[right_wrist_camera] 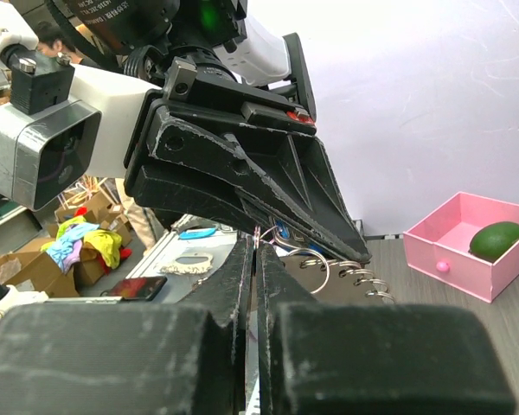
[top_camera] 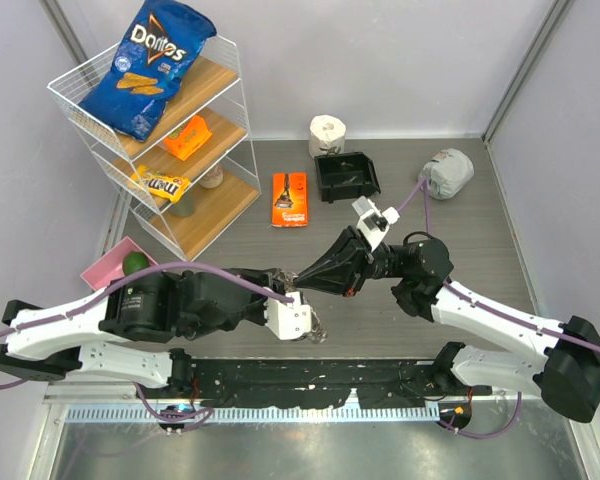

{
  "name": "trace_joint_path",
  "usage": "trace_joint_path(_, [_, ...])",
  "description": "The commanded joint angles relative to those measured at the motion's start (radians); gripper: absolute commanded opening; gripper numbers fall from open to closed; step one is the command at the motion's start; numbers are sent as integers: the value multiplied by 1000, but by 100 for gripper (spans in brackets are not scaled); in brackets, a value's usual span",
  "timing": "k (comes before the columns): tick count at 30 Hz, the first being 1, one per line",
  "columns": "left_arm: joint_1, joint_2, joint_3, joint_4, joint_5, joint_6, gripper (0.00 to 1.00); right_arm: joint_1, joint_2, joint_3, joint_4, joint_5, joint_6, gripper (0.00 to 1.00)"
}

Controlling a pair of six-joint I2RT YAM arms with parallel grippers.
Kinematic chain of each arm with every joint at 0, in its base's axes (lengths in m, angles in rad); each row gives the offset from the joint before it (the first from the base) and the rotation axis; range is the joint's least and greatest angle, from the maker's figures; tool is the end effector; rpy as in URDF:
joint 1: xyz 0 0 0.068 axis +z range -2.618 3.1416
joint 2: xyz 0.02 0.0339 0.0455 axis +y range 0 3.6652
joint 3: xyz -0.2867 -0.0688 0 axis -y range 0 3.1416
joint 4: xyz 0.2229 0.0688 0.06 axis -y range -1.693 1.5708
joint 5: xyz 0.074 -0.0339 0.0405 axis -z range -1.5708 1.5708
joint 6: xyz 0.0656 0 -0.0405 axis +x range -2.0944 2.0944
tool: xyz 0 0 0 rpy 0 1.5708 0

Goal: Remove the keys from the keyring
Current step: Remove the key from the keyring.

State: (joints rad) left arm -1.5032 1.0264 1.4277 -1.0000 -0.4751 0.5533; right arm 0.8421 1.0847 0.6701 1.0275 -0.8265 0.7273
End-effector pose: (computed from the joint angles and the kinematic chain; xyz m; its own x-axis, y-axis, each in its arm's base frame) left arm 0.0409 -0.1602 0.4265 0.4204 0.7081 -0.5673 0.7531 0.0764 0.6534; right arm 0.1046 0.1896 0.4002 -0.3163 0.3221 -0.8923 -0.9315 -0.2837 0.2278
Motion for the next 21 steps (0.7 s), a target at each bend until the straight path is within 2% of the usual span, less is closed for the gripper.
trace_joint_path(1, [11,-32,-16,43,-40,-7,0,-3,-3,0,121,-3,99,5])
trace_joint_path(5, [20,-35,-26,47,-46,-7,0,-3,15,-18,204,-6,176,5])
trace_joint_path(21, [132,-35,-79,127,36,20,0,3,-28,-7,8,-16,98,5])
